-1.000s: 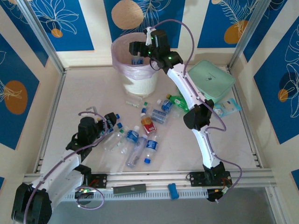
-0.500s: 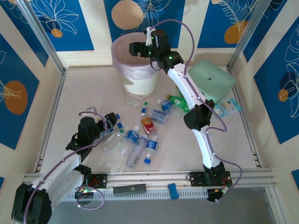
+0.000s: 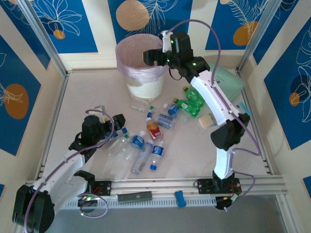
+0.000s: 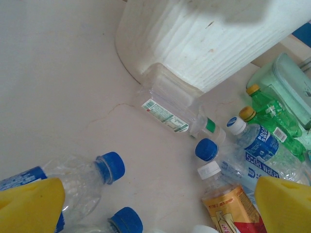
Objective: Put the plastic bottles in the bin
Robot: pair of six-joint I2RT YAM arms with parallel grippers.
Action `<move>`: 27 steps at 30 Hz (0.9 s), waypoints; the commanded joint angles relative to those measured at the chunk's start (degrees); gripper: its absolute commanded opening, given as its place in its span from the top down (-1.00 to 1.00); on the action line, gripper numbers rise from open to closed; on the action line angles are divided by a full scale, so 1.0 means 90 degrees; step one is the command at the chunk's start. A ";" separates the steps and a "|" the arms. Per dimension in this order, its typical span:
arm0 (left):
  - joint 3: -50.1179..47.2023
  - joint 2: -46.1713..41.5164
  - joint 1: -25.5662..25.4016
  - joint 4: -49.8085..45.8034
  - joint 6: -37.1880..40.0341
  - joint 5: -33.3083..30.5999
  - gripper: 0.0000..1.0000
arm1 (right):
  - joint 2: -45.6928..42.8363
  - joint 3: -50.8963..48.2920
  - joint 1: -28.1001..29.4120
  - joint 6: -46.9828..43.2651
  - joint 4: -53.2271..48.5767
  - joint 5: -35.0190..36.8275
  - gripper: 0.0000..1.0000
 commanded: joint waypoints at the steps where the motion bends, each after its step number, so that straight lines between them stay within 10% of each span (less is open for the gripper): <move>1: 0.0264 0.0274 -0.0190 0.0068 0.0163 0.0178 -0.99 | -0.0583 -0.0954 -0.0023 -0.0383 0.0228 0.0250 -0.91; 13: 0.1128 0.1871 -0.0956 0.0551 0.0173 0.0254 -0.99 | -0.1956 -0.4023 -0.0879 -0.0372 -0.0116 0.0720 -0.94; 27: 0.1714 0.2705 -0.1332 0.0750 0.0075 0.0266 -0.99 | -0.0677 -0.4090 -0.2105 -0.1114 -0.0865 0.0785 -0.70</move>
